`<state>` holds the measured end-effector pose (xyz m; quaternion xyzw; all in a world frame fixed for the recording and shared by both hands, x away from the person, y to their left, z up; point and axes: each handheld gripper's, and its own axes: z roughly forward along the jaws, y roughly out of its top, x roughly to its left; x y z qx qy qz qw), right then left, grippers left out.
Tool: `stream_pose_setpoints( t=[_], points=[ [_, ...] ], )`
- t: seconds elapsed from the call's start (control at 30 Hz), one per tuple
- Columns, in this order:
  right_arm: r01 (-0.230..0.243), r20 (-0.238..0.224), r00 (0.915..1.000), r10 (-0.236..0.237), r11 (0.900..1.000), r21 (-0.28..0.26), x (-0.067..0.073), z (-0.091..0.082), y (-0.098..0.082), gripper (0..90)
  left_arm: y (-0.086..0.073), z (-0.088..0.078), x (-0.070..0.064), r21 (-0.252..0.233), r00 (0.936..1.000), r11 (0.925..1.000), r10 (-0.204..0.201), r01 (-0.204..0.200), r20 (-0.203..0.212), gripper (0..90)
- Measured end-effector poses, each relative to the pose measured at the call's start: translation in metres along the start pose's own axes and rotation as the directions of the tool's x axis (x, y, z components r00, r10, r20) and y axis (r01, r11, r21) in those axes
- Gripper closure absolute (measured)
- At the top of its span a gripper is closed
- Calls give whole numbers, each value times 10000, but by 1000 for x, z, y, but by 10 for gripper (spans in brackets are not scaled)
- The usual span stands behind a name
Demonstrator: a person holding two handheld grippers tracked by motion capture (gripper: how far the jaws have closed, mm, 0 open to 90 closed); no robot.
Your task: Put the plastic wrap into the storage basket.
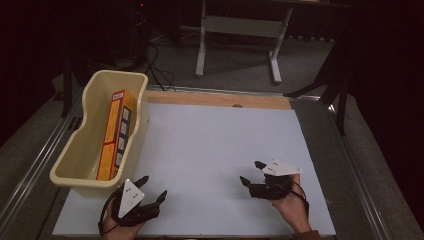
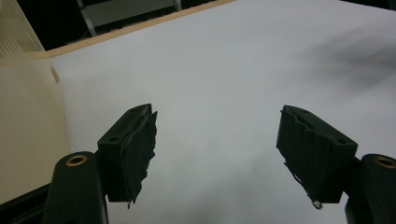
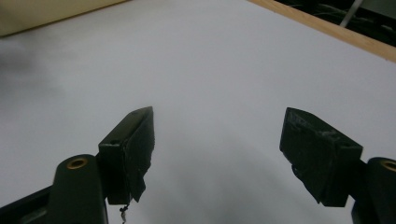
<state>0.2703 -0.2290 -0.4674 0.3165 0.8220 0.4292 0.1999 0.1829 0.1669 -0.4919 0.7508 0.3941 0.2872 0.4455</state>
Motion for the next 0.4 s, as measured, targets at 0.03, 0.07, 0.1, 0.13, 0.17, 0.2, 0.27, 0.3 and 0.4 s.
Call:
stream_pose_setpoints(
  t=[0.03, 0.07, 0.1, 0.13, 0.17, 0.2, 0.27, 0.3, 0.4],
  points=[
    [-27, 97, 9999, 28, 10000, -40, 0, -4, -3, 258, 0, 0, 0, 17, 10000, 10000, -1, 1, 4, 279],
    [-143, 127, 9998, 144, 9998, -135, -1, -8, -6, 258, 0, 0, 0, 2, 10000, 10000, 25, -25, -4, 278],
    [-296, 113, 9995, 299, 9992, -258, -3, -12, -9, 258, 0, 0, 0, -10, 10000, 10000, 35, -35, 3, 278],
    [-296, 113, 9995, 299, 9992, -258, -3, -12, -9, 258, 0, 0, 0, -10, 10000, 10000, 35, -35, 3, 278],
    [-494, 187, 9986, 504, 9976, -491, -5, -20, -17, 264, 0, 0, 0, -22, 10000, 10000, 34, -34, 12, 278],
    [-602, 226, 9978, 615, 9967, -550, -6, -24, -20, 265, 1, -1, -1, -40, 10000, 10000, 42, -42, 19, 278],
    [-735, 275, 9968, 753, 9954, -615, -9, -30, -28, 265, 1, -1, -1, -64, 10000, 10000, 36, -36, 34, 278],
    [-783, 313, 9963, 803, 9950, -623, -10, -32, -32, 265, 1, -1, -1, -58, 10000, 10000, 40, -40, 39, 278],
    [-938, 448, 9943, 965, 9939, -578, -14, -37, -40, 265, 1, 0, -1, -47, 10000, 10000, 54, -54, 41, 278]
  ],
)
